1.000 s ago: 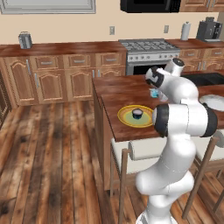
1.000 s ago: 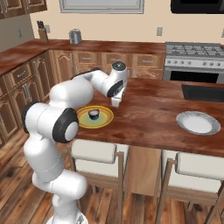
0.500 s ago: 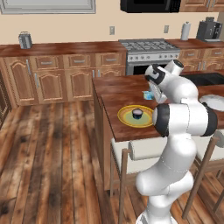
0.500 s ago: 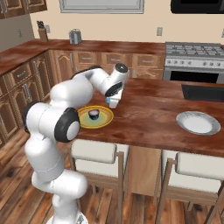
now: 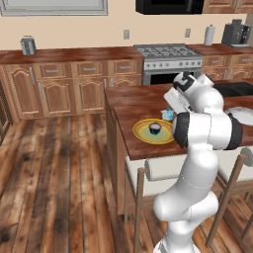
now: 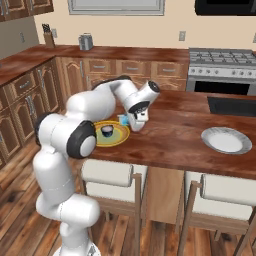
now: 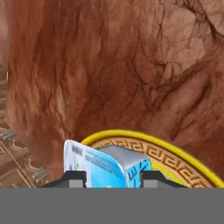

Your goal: Place two yogurt containers on each plate.

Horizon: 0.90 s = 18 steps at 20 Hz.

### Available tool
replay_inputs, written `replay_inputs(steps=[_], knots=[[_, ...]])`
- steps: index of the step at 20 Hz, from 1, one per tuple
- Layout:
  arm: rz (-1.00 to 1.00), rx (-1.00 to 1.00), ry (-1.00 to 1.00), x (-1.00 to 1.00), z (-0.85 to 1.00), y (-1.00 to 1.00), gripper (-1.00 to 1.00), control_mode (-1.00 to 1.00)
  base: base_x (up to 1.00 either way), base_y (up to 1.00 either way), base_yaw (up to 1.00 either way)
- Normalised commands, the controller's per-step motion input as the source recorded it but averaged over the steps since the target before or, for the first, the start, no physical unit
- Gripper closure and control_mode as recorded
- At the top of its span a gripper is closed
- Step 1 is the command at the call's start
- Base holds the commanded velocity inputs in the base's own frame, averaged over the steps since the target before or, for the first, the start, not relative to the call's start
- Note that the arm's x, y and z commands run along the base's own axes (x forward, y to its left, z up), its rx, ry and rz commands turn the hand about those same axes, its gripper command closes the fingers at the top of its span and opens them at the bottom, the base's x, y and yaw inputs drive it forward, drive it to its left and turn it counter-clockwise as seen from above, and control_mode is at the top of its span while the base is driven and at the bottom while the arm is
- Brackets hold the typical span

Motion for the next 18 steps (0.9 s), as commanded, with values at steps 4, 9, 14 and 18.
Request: replay_inputs(steps=[4, 9, 14, 18], knots=[[0.31, 0.00, 0.00, -0.14, -0.21, 0.09, 1.00, -1.00, 0.00, 0.00, 0.00], [0.18, 0.00, 0.00, -0.22, -0.17, 0.06, 1.00, -1.00, 0.00, 0.00, 0.00], [0.07, 0.02, 0.00, -0.23, -0.20, 0.01, 1.00, -1.00, 0.00, 0.00, 0.00], [0.00, 0.00, 0.00, -0.14, -0.20, 0.18, 1.00, -1.00, 0.00, 0.00, 0.00]])
